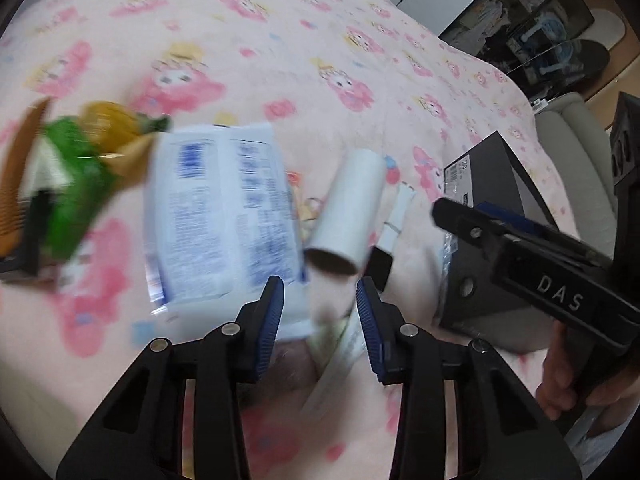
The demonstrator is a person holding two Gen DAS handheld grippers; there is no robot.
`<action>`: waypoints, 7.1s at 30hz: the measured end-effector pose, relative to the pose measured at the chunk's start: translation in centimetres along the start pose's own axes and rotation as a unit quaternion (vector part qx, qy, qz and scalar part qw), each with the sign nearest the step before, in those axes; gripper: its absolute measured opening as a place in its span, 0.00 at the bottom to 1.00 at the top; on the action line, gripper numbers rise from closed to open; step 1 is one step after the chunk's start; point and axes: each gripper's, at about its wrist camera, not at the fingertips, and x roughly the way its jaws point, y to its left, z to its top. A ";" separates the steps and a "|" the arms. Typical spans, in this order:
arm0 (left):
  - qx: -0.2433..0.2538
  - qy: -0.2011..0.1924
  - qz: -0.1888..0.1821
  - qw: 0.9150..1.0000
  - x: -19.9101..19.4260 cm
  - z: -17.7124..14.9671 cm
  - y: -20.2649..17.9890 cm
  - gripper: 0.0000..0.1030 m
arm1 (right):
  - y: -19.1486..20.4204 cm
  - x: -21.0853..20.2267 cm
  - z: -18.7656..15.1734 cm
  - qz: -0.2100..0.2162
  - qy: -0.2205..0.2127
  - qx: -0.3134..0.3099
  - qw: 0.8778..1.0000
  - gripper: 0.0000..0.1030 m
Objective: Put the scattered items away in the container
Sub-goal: 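Grasp the white lint roller at each end with both grippers, then carry the lint roller with both grippers over the DAPHNE box, then lower the lint roller into the box beside the Smart Devil box, then open both grippers and lift them out of the box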
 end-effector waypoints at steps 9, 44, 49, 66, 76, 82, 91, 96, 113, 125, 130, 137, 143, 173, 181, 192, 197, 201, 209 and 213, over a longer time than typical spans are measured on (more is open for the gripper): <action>-0.024 0.018 -0.039 0.999 3.8 1.5 -0.4 0.13 | 0.1 2.5 0.1 -0.022 0.015 0.025 0.999 0.50; 0.037 -0.007 -0.042 0.998 -5.1 -2.6 3.2 0.06 | 2.9 1.6 -4.4 0.200 0.046 0.093 0.974 0.50; 0.020 0.002 -0.028 0.999 -4.8 -2.6 4.5 0.06 | 1.5 2.2 -3.1 0.155 0.031 0.100 0.982 0.53; 0.020 -0.023 -0.035 0.999 -4.4 -0.6 2.9 0.14 | 1.4 5.8 -0.8 0.192 0.060 0.108 0.974 0.58; -0.005 -0.018 -0.039 0.999 -5.2 -0.8 5.2 0.14 | 3.3 2.7 -3.6 0.226 0.085 0.066 0.968 0.59; 0.009 -0.022 -0.019 1.000 -5.6 -1.6 4.4 0.16 | 2.6 1.6 -4.6 0.234 0.080 0.077 0.966 0.56; 0.042 -0.021 -0.029 0.998 -8.0 -3.2 1.2 0.16 | 0.6 -3.9 -5.6 0.248 0.026 0.089 0.964 0.56; 0.072 -0.006 -0.041 0.997 -8.1 -3.9 -1.7 0.16 | -1.5 -6.2 -7.5 0.246 0.010 0.104 0.964 0.56; 0.184 0.011 -0.107 0.977 -8.8 -4.8 -14.6 0.16 | -11.1 -14.0 -12.5 0.181 -0.061 0.177 0.966 0.56; 0.257 0.027 -0.112 0.960 -5.5 -4.1 -23.8 0.16 | -17.4 -16.9 -13.5 0.130 -0.099 0.190 0.968 0.56; 0.277 0.051 -0.115 0.953 -1.8 -3.7 -27.7 0.16 | -21.6 -17.7 -13.1 0.095 -0.115 0.199 0.969 0.56; 0.291 0.088 -0.106 0.947 4.0 -3.5 -31.8 0.16 | -26.9 -15.4 -12.8 0.076 -0.103 0.230 0.965 0.56; 0.297 0.139 -0.069 0.942 9.3 -2.7 -33.3 0.16 | -29.5 -11.3 -12.2 0.061 -0.059 0.236 0.968 0.56; 0.230 0.118 -0.003 0.966 17.2 4.5 -36.0 0.19 | -33.0 -6.5 -7.8 -0.038 -0.020 0.204 0.978 0.48; 0.198 0.079 0.010 0.977 17.1 6.0 -35.9 0.19 | -34.0 -6.0 -6.9 -0.063 -0.021 0.211 0.975 0.44; 0.236 0.106 0.037 0.965 18.0 3.1 -36.8 0.12 | -32.9 -8.1 -9.6 -0.052 -0.037 0.228 0.971 0.44; 0.232 0.081 0.015 0.969 13.2 2.1 -35.4 0.28 | -32.7 -9.6 -10.2 -0.057 -0.053 0.235 0.969 0.44; 0.228 0.061 -0.002 0.972 9.4 1.2 -34.2 0.44 | -32.1 -11.1 -10.5 -0.049 -0.077 0.250 0.964 0.44; 0.253 0.021 -0.011 0.967 2.9 -1.3 -32.7 0.52 | -28.6 -14.1 -11.2 -0.042 -0.108 0.283 0.952 0.47; 0.257 -0.001 -0.004 0.966 0.2 -2.5 -31.4 0.52 | -26.7 -15.4 -12.3 -0.028 -0.121 0.295 0.948 0.48</action>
